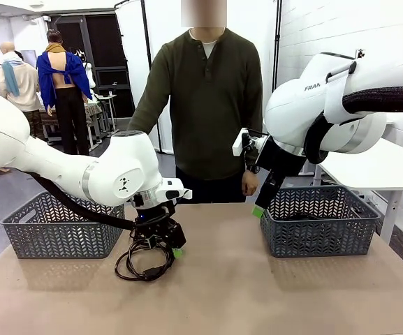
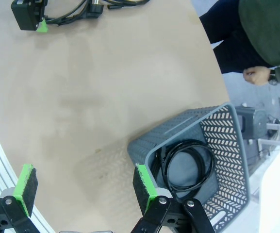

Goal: Organize the cables according to human instructions.
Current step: Pick up a bundle of cables and place it in the basket indicated by the human.

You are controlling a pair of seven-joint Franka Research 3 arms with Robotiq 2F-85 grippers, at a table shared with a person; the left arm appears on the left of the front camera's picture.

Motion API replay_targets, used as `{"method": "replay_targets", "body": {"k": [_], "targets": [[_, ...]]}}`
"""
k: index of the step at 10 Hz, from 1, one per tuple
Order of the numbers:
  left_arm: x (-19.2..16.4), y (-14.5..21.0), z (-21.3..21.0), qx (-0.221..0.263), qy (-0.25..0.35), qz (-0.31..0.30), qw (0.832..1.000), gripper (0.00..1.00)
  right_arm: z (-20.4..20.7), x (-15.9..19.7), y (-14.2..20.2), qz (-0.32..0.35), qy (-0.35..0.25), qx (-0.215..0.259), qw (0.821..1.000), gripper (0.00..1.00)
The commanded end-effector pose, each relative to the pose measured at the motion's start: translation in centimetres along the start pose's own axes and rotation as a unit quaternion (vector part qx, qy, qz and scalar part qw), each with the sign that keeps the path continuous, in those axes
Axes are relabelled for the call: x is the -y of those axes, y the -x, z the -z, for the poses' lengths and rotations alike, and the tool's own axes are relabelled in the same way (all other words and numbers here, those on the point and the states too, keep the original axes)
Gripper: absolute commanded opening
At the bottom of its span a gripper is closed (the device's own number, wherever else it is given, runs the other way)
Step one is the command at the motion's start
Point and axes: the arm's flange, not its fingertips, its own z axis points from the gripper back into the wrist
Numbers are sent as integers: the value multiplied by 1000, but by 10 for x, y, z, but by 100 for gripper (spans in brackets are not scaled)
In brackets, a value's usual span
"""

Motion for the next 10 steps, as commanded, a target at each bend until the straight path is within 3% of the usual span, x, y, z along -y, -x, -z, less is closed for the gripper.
{"method": "replay_targets", "body": {"k": [1,10], "targets": [[0,0,0,0,0,0,1000,100,1,0,1,1,5,0,1000,100],[-2,-12,30,-24,1,-78,997,100,1,0,1,1,5,0,1000,100]]}}
